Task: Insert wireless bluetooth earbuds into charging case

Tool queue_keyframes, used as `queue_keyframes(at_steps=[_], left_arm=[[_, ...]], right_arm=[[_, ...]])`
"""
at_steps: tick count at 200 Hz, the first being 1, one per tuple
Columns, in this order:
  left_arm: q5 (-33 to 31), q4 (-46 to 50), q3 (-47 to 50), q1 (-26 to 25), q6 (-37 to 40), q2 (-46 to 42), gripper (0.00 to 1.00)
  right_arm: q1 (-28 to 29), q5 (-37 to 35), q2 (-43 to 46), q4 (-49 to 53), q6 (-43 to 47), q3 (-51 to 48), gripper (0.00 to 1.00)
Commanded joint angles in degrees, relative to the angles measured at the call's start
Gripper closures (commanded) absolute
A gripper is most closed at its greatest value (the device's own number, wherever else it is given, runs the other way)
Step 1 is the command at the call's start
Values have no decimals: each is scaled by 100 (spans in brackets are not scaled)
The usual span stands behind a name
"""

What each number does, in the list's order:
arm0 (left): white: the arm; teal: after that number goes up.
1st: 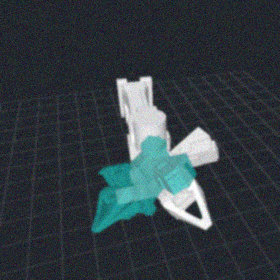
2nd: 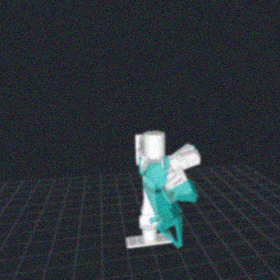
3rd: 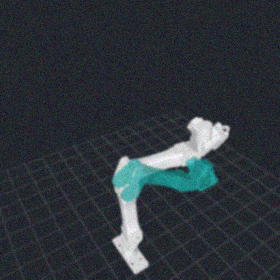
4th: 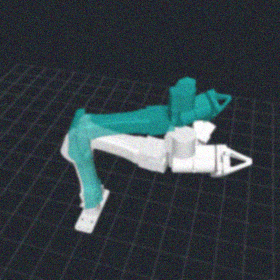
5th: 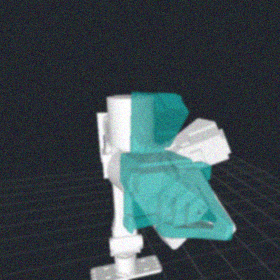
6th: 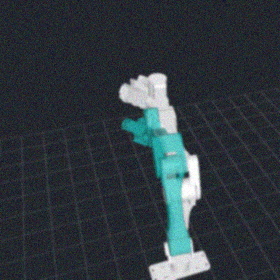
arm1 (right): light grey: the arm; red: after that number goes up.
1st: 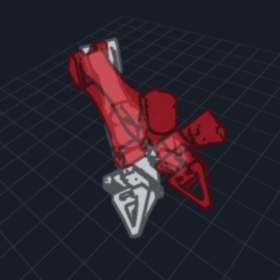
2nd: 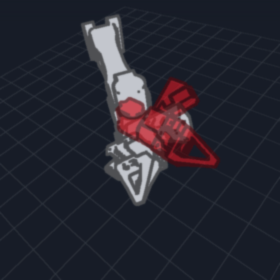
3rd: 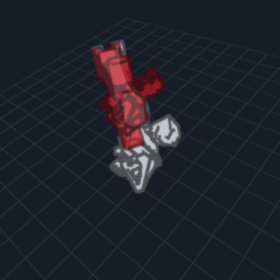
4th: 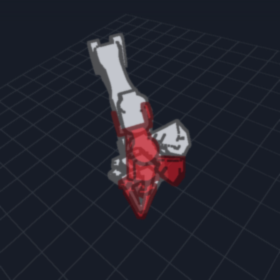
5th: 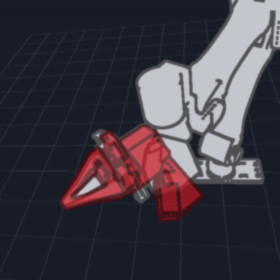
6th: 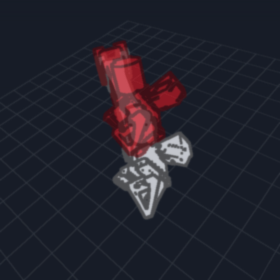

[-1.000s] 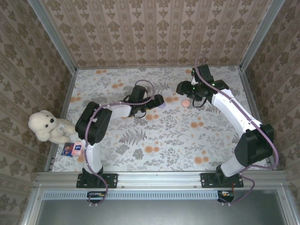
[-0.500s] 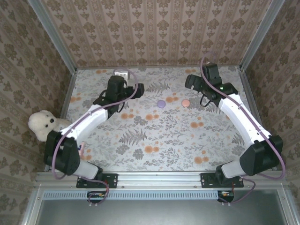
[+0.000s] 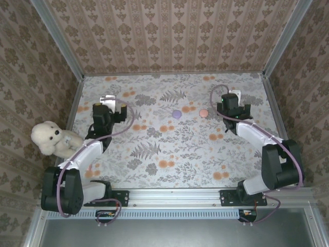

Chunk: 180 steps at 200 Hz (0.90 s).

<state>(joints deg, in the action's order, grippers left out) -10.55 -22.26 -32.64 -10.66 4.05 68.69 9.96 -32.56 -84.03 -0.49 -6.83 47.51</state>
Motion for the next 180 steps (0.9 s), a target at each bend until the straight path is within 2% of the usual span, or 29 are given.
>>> queue_keyframes(at_steps=[1,23,37,44,50,60,69,80,89,95,103,109,117,136,180], left_arm=[[69,-836,392,238,219,-20,0],[53,-1400,832,316,298,138,0],[268,-2075,1124,428,287,395,0],[243,-1787,1017,473,240,452,0],[501,-1703,967,573,159,490,0],[847,-1743,1022,724,85,621,0],[1149,-2676,1384,862,52,925,0],[1104,-3719,1725,890,-10,1444,0],[1183,-4095,1760,909,6,1812,0],[1229,-4261,1690,907,87,2030,0],[1304,-3811,1532,916,84,1954,0],[1426,-3379,1391,941,75,1866,0],[1525,-3341,1285,958,143,1949,0],[1419,-2725,970,991,14,1942,0],[1309,-2643,926,1080,-142,1946,0]], right_arm=[[-64,-183,-135,-1426,447,-522,0],[-139,257,-209,-2226,559,-966,0],[-194,787,-247,-3285,620,-1505,0],[-212,1040,-294,-3731,709,-1730,0],[-224,1067,-265,-3822,677,-1805,0],[-389,1505,-178,-4016,620,-2004,0],[-558,1850,-131,-4224,527,-2153,0],[-721,2248,-206,-4682,452,-2421,0],[-743,2362,-525,-5633,530,-2684,0],[-745,2410,-414,-5403,529,-2606,0],[-768,2540,-346,-4836,514,-2421,0],[-831,2677,-438,-4972,495,-2407,0],[-913,2824,-383,-4796,444,-2391,0],[-916,2810,-384,-4810,446,-2381,0],[-862,2711,-360,-4897,481,-2439,0]])
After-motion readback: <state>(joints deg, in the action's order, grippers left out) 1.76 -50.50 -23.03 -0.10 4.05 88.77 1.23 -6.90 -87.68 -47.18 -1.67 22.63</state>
